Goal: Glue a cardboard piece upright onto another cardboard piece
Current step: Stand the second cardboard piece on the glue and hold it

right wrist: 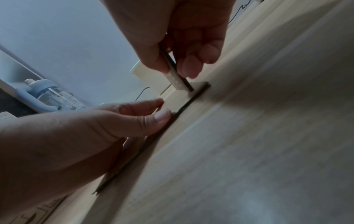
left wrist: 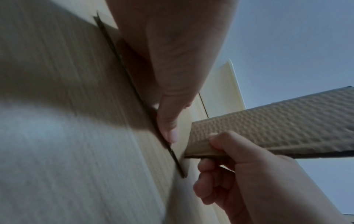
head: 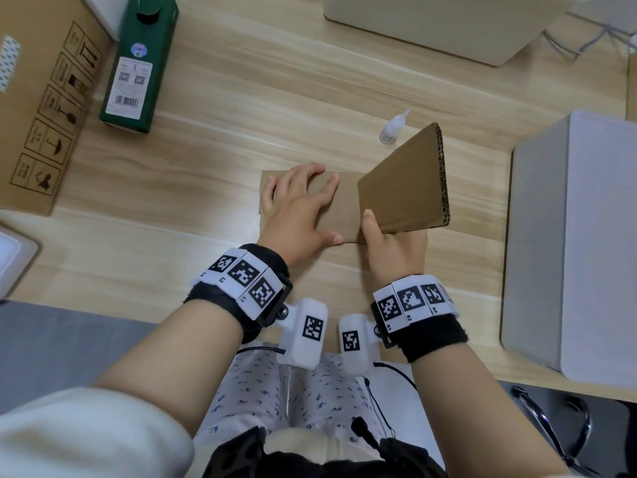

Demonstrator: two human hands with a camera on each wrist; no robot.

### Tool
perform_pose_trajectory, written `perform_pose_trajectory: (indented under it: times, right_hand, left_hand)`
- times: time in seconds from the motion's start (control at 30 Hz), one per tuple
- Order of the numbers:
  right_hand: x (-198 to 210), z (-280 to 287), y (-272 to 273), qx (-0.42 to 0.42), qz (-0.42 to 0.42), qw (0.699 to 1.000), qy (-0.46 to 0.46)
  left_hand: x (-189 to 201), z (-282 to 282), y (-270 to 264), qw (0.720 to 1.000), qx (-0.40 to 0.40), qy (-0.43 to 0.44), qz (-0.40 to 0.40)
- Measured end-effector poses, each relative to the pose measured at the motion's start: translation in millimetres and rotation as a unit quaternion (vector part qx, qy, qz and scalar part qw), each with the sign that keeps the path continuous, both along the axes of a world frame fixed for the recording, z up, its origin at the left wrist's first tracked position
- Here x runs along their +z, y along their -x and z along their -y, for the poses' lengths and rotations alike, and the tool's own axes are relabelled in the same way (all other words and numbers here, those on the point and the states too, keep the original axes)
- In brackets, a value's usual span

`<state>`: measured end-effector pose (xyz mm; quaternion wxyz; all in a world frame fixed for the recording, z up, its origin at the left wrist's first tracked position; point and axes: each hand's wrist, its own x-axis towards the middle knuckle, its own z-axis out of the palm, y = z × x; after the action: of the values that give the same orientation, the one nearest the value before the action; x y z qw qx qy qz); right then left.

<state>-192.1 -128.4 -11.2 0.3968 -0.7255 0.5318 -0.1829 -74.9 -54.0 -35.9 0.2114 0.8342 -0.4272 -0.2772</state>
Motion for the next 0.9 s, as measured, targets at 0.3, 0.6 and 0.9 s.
perform_pose_trajectory:
  times: [0.3,0.6,0.9]
  right_hand:
    - [-1.5,0.8,-0.5,-0.009,0.01,1.0,-0.016]
    - [3.1,-1.1,-2.4,-0.019,-0.005,1.0,-0.019]
    - [3.0,-1.4,-2.4,-0.014,-0.014,1.0,-0.019]
  left_hand:
    - [-0.5,0.1,0.9,1.0,0.005,0.007,-0.005]
    - [-0.9,-0.1,0.8,1.0,0.004,0.007,-0.007]
    - [-0.2,-0.4,0.9,1.0,0.002,0.005,-0.005]
